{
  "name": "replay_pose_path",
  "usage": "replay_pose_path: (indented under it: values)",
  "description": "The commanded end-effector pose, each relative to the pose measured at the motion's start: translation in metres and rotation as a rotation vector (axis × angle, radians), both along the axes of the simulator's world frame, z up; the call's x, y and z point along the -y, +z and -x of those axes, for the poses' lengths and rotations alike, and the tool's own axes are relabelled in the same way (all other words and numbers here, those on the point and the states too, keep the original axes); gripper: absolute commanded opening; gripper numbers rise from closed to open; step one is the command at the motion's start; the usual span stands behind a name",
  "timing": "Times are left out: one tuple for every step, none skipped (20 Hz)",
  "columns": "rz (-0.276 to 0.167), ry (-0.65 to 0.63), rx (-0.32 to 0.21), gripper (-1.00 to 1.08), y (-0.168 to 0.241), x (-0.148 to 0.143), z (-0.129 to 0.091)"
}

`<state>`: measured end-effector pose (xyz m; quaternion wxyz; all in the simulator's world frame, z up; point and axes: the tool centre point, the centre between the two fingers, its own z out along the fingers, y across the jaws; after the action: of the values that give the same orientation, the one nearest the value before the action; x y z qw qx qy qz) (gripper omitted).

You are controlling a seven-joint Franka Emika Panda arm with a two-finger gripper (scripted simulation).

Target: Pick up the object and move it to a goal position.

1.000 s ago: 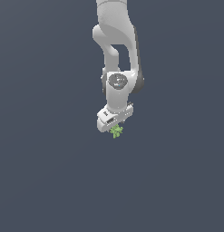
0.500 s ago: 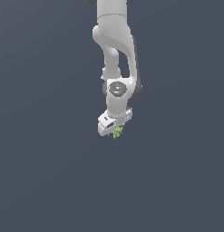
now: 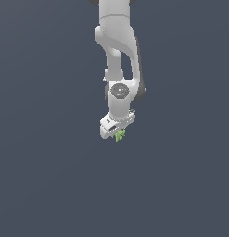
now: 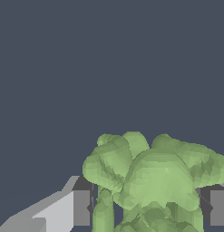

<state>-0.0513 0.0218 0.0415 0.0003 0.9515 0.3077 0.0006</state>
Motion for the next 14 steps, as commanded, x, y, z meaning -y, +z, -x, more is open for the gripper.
replay_pose_path:
  values:
    - [0.0,0.0,0.0,-1.0,0.0,0.0,0.0]
    - [0.0,0.0,0.0,-1.0,0.0,0.0,0.0]
    - [0.0,0.0,0.0,-1.0,0.001,0.0,0.0]
    - [0.0,0.0,0.0,-1.0,0.003,0.001,-0.001]
    - [0.0,0.0,0.0,-1.0,0.005,0.002,-0.001]
    - [0.0,0.0,0.0,-1.0,0.008,0.003,-0.001]
    - [0.0,0.0,0.0,-1.0,0.011,0.005,-0.002]
    - [0.0,0.0,0.0,-1.0,0.015,0.007,-0.003]
    - [0.0,0.0,0.0,-1.0,0.019,0.009,-0.004]
    - [0.0,0.0,0.0,-1.0,0.024,0.011,-0.005]
    - [0.0,0.0,0.0,-1.0,0.03,0.014,-0.006]
    - [0.0,0.0,0.0,-1.0,0.036,0.017,-0.007]
    - [0.0,0.001,0.0,-1.0,0.043,0.02,-0.008]
    - [0.0,0.001,0.0,-1.0,0.05,0.023,-0.01]
